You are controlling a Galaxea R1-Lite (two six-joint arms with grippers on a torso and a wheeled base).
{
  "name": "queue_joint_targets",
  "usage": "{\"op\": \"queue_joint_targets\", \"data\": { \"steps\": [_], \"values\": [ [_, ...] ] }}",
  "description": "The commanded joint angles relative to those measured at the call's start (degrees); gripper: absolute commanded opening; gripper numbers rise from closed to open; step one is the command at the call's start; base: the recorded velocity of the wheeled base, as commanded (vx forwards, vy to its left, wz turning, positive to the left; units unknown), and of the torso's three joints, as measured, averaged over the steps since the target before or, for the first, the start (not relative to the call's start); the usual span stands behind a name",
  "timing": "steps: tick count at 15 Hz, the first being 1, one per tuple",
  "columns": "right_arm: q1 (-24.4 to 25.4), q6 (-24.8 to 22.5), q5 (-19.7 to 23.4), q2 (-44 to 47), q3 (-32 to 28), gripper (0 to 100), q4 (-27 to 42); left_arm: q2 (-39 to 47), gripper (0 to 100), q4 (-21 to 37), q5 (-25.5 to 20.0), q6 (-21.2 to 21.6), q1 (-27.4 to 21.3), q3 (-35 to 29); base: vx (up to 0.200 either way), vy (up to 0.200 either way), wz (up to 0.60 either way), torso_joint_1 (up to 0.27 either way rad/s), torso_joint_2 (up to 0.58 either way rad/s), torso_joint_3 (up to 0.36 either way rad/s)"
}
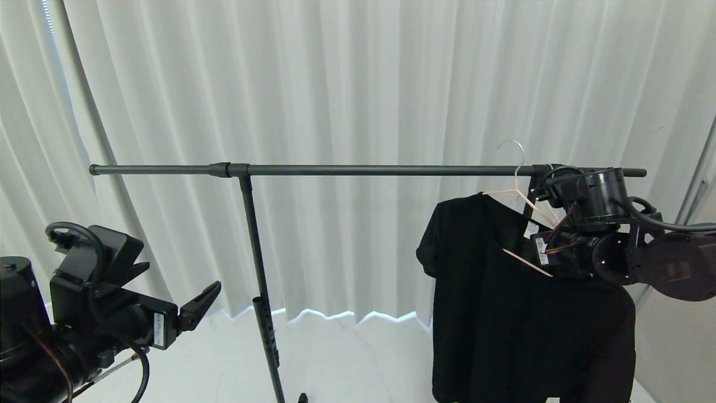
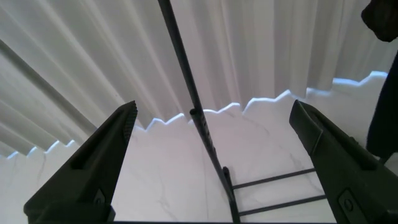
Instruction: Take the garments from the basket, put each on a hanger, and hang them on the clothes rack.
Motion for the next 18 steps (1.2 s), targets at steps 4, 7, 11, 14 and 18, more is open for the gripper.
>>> {"op": "queue_joint_targets", "data": {
  "steps": [4,7,11,14,18],
  "values": [
    [1.3,0.0,-1.1,1.8,-0.1,0,0.0,0.3,100,0.0,0.0,0.3,-0.1,0.0,0.2,0.0,0.0,0.001,0.0,0.002],
    [1.4,0.0,-1.1,2.6,0.0,0,0.0,0.6,100,0.0,-0.1,0.5,-0.1,0.0,0.2,0.0,0.0,0.001,0.0,0.002],
    [1.7,0.1,-1.1,3.0,1.3,0,0.0,0.6,100,0.0,-0.1,1.4,-0.1,0.1,0.0,0.0,0.0,0.0,0.0,0.0],
    [1.8,1.9,-1.2,4.3,1.9,0,-0.1,0.6,100,0.0,-0.2,2.3,-0.1,0.0,0.0,0.0,0.0,0.0,0.0,0.0],
    [1.8,4.3,-2.3,6.5,1.9,0,-0.1,-0.5,100,0.0,-0.1,3.0,-0.1,1.0,0.0,0.0,0.0,0.0,0.0,0.0]
  ]
}}
